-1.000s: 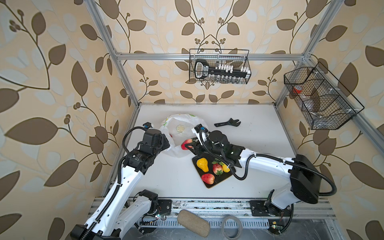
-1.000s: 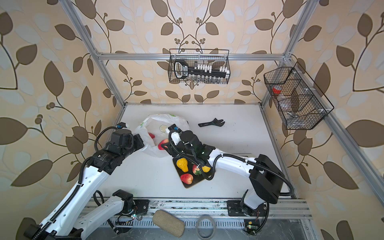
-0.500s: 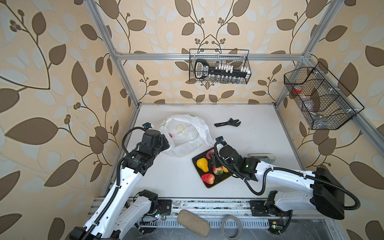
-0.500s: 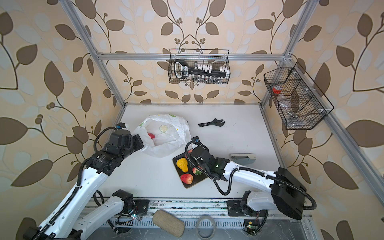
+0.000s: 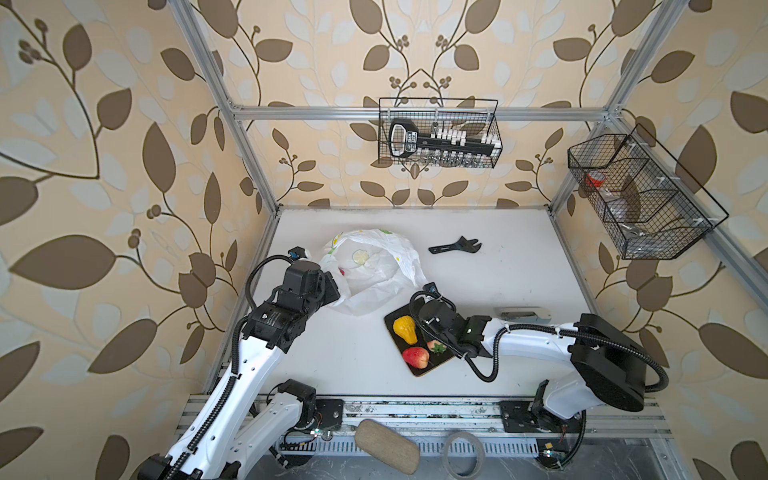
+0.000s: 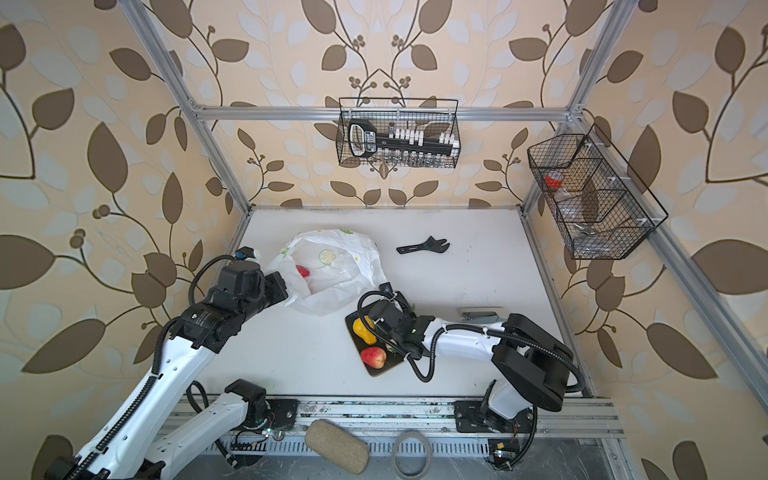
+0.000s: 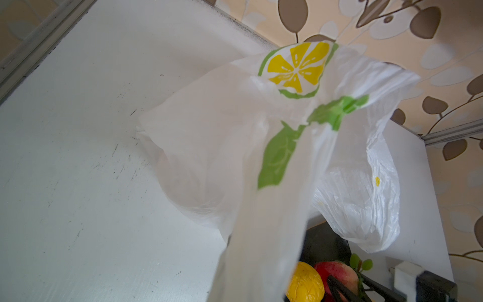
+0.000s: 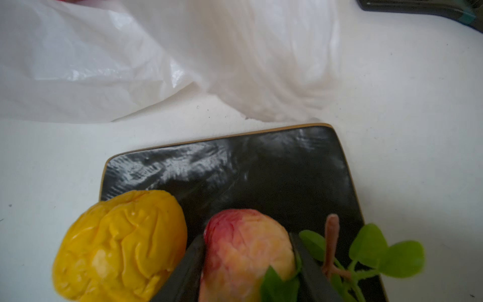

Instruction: Take the fake fruits out of the plastic bag

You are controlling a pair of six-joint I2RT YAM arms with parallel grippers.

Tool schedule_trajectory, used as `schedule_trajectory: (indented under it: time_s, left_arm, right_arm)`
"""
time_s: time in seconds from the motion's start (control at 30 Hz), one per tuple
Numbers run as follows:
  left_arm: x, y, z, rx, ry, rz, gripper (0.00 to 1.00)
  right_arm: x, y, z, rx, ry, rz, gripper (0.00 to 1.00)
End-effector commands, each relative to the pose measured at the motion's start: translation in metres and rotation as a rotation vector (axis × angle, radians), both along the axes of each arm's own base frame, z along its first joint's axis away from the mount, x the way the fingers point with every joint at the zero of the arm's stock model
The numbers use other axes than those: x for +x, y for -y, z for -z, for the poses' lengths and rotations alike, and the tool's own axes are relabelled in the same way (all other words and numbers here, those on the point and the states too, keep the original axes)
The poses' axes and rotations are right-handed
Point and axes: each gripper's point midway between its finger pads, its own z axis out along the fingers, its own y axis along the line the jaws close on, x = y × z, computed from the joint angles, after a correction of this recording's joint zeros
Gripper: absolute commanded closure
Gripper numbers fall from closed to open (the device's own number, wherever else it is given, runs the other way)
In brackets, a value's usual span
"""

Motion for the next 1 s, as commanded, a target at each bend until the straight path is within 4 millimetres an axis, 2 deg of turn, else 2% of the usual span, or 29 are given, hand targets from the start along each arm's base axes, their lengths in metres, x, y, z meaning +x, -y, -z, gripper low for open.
schedule_trajectory:
  time_s: [0.0, 0.23, 0.33, 0.57, 0.7, 0.77, 0.83, 0.97]
  left_arm:
    - [-0.005, 0.001, -0.007, 0.014, 0.011, 0.032, 1.00]
    - [-0.006, 0.000, -0.010, 0.018, 0.015, 0.029, 1.00]
    - [-0.007, 0.000, -0.010, 0.019, 0.014, 0.032, 1.00]
    - [-0.012, -0.001, -0.007, 0.026, -0.003, 0.039, 1.00]
    - [-0.017, -0.002, -0.004, 0.028, -0.016, 0.042, 1.00]
    - [-0.021, -0.003, -0.002, 0.030, -0.021, 0.042, 1.00]
    - [-0.025, -0.004, -0.001, 0.029, -0.029, 0.039, 1.00]
    - [-0.033, -0.002, 0.006, 0.018, -0.046, 0.057, 1.00]
  right_arm:
    - [0.003, -0.010, -0.010, 0.022, 0.025, 0.002, 0.45]
    - [0.002, -0.006, -0.033, 0.051, 0.074, 0.018, 0.24]
    - [0.001, -0.003, -0.048, 0.071, 0.095, 0.020, 0.22]
    - [0.001, -0.004, -0.106, 0.162, 0.189, -0.012, 0.24]
    - [0.000, -0.033, -0.146, 0.262, 0.256, -0.139, 0.30]
    - [0.002, -0.057, -0.162, 0.301, 0.274, -0.222, 0.33]
    - [0.006, -0.082, -0.169, 0.311, 0.273, -0.283, 0.36]
    - [0.023, -0.129, -0.168, 0.322, 0.256, -0.349, 0.40]
